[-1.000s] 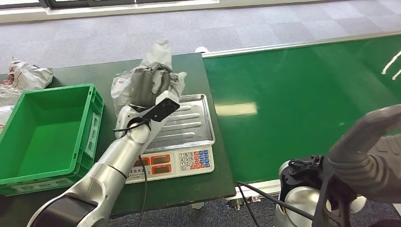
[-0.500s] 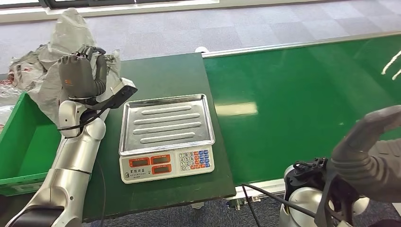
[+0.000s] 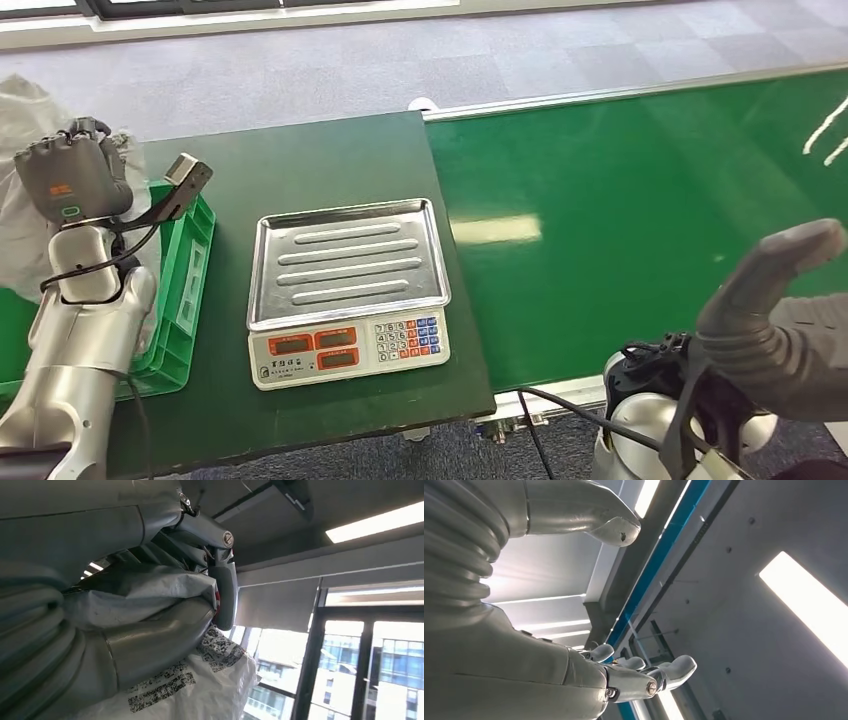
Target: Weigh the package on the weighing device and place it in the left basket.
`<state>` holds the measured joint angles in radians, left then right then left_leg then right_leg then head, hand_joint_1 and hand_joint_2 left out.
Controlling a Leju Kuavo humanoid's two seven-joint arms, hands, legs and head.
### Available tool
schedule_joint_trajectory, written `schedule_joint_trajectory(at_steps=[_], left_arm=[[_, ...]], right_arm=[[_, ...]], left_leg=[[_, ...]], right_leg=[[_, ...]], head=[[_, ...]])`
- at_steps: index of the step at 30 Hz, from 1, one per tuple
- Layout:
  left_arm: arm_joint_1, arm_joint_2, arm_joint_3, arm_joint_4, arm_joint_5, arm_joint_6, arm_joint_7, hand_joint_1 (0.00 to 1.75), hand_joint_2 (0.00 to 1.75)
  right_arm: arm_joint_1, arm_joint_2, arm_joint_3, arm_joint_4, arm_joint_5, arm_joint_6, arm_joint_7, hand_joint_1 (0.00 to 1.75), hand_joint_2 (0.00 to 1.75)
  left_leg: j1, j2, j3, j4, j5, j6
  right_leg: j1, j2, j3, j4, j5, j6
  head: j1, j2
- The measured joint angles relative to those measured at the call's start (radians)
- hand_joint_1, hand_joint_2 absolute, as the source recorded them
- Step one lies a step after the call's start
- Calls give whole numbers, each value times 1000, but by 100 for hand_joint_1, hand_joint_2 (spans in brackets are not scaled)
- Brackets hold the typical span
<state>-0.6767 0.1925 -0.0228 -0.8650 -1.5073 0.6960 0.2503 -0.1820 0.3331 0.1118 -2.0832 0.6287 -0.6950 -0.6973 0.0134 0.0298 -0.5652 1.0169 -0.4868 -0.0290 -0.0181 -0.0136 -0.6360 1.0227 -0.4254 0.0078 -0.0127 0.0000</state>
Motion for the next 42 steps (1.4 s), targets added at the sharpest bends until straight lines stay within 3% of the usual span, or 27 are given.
schedule_joint_trajectory(at_steps=[1, 4, 9, 15, 18, 22, 27, 29, 30, 32, 34, 36, 38, 42], left_arm=[[1, 15, -6, 29, 0, 0, 6, 3, 131], [-7, 43, -13, 149, 0, 1, 12, 0, 0], [-17, 69, -13, 272, 1, 1, 30, 0, 0], [-13, 85, 1, 304, 4, 2, 70, 0, 0], [27, 85, 38, 245, 12, 2, 62, 0, 0], [98, 65, 127, 88, 27, 3, -19, 0, 0], [138, 41, 205, -25, 35, 3, -63, 0, 0], [141, 23, 232, -48, 89, 3, -143, 0, 0], [142, 8, 253, -59, 155, 3, -225, 0, 0], [142, -34, 304, -89, 376, -2, -457, 0, 0], [145, -88, 353, -144, 702, -18, -728, 0, 0], [153, -136, 377, -220, 991, -50, -899, 0, 87], [174, -171, 378, -314, 1163, -99, -945, 0, 175], [239, -224, 310, -538, 1408, -270, -942, 0, 175]], right_arm=[[2, 0, -1, 1, 3, 0, 0, 0, 175], [7, -1, -3, 2, 16, 0, 0, 0, 175], [9, -1, -5, 3, 27, 0, 0, 0, 175], [9, -1, -5, 5, 30, 0, 0, 0, 175], [14, -2, -5, 9, 30, 0, 0, 0, 175], [21, -3, -5, 12, 29, 0, 0, 0, 175], [27, -4, -5, 17, 30, 0, 0, 0, 175], [28, -5, -5, 19, 34, 0, 0, 0, 175], [28, -5, -5, 21, 38, 0, 0, 0, 175], [27, -5, -4, 28, 47, 0, 0, 0, 175], [25, -5, 0, 41, 52, 0, 0, 0, 175], [25, -5, 4, 54, 53, 0, 0, 0, 175], [25, -5, 7, 66, 45, 0, 0, 0, 175], [37, -7, 31, 100, -36, 0, 0, 0, 175]], left_leg=[[0, -1, 0, 0, 0, 0], [0, -1, 0, 0, 0, 0], [0, 0, 0, 0, 0, 0], [0, 0, -1, 0, 0, 0], [0, 0, -1, 0, 0, 0], [0, 0, -1, 0, 0, 0], [0, -1, -1, 0, 0, 0], [0, -1, -1, 0, 0, 0], [0, -2, -1, 0, 0, 0], [0, -2, -1, 0, 0, 0], [0, -2, -1, 0, 0, 0], [0, -1, -1, 0, 0, 0], [0, -2, -1, 1, 0, 0], [0, -2, -1, 1, -1, 0]], right_leg=[[0, -1, 0, 0, 0, 0], [0, -1, 0, 0, 0, -1], [0, 0, 0, 0, 1, -1], [0, 0, 0, 0, 1, -1], [0, 0, 0, 0, 1, -1], [0, 0, -1, 0, 1, -1], [0, 0, 0, 0, 1, -1], [0, -1, 0, 0, 1, -1], [0, -1, 0, 0, 1, -1], [0, -1, 0, 0, 1, -1], [0, -1, 1, 0, 1, -1], [0, -1, 1, 0, 1, -1], [0, -1, 1, -1, 1, -1], [0, -1, 0, -1, 0, 0]], head=[[0, 0], [0, 0], [0, 0], [0, 0], [0, 0], [0, 0], [0, 0], [0, 0], [0, 0], [0, 0], [0, 0], [0, 0], [0, 0], [0, 0]])
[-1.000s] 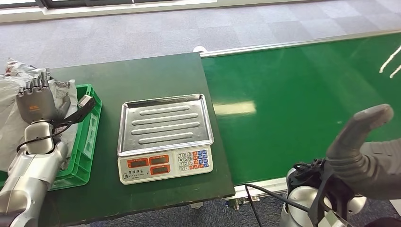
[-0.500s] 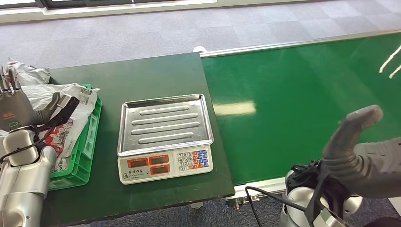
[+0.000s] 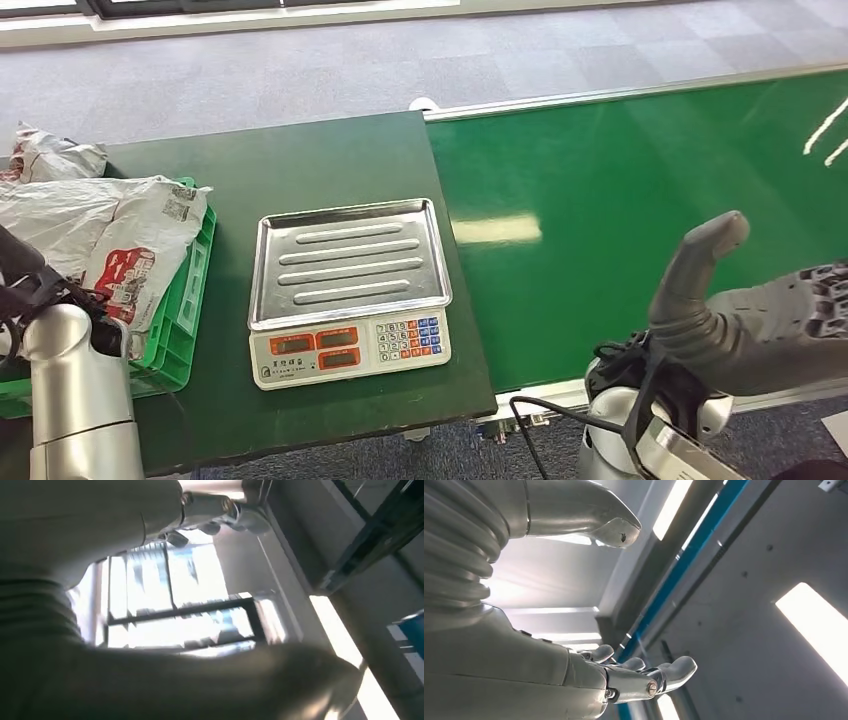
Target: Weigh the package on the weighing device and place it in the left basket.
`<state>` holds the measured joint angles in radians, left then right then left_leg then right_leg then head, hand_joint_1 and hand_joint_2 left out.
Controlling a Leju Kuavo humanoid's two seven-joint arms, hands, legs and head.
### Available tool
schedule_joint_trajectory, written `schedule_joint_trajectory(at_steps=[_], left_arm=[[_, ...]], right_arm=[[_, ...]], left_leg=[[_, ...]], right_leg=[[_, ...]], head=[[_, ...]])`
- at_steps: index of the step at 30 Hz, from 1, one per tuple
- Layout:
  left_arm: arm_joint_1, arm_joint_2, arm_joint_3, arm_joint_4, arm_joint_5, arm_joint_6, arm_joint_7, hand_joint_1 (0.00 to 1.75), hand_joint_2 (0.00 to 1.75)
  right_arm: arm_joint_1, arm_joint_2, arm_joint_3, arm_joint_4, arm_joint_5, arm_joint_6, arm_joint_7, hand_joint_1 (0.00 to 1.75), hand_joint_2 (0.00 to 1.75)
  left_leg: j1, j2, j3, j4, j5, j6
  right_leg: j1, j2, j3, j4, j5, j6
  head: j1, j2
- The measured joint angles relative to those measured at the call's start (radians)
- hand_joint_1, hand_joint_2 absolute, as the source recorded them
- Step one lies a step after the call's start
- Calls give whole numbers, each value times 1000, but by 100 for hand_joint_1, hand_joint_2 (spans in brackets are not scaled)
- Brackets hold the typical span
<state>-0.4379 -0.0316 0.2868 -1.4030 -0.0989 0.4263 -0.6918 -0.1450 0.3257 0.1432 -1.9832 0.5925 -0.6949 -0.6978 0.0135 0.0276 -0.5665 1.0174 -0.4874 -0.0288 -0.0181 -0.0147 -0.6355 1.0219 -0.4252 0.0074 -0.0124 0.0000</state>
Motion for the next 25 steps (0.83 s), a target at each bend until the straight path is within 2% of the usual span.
schedule_joint_trajectory(at_steps=[3, 5, 7, 10, 13, 17, 22, 25], left_arm=[[54, -29, -118, -128, 36, -265, 75, 0, 175], [102, -56, -227, -176, 12, -431, 103, 0, 175], [154, -91, -346, -181, -19, -486, 88, 0, 175], [208, -137, -484, -161, -55, -470, 65, 0, 175], [229, -158, -546, -148, -62, -462, 61, 0, 175], [239, -175, -579, -136, -66, -448, 76, 0, 175], [245, -221, -584, -92, -78, -306, 99, 0, 175], [245, -237, -584, -68, -56, -265, 98, 0, 175]], right_arm=[[31, -19, 59, 65, -203, 29, 2, 0, 175], [61, -36, 99, 106, -350, 94, 5, 0, 175], [91, -47, 122, 127, -419, 189, 4, 0, 175], [123, -60, 143, 145, -453, 281, 1, 0, 175], [137, -68, 153, 154, -459, 294, 0, 0, 175], [144, -76, 158, 164, -446, 286, 0, 0, 175], [144, -89, 172, 180, -413, 264, 0, 0, 175], [144, -89, 172, 191, -391, 260, 0, 0, 175]], left_leg=[[-1, 0, 0, 0, -1, 1], [-2, -2, 0, 0, -2, 1], [-3, -4, 0, 0, -2, 2], [-3, -3, 0, 0, -3, 3], [-3, -4, -1, 0, -3, 3], [-3, -3, -1, 0, -3, 3], [-3, -4, -1, 0, -3, 3], [-3, -4, -1, 0, -3, 3]], right_leg=[[-1, -1, 1, 0, -1, 1], [-2, -2, 1, -1, -2, 3], [-3, -3, 2, -1, -2, 3], [-4, -3, 1, -1, -2, 4], [-3, -3, 1, -1, -3, 4], [-3, -3, 1, -1, -3, 4], [-3, -3, 2, -1, -3, 4], [-3, -3, 2, -1, -3, 4]], head=[[0, 0], [0, 0], [0, 0], [0, 0], [0, 0], [0, 0], [0, 0], [0, 0]])
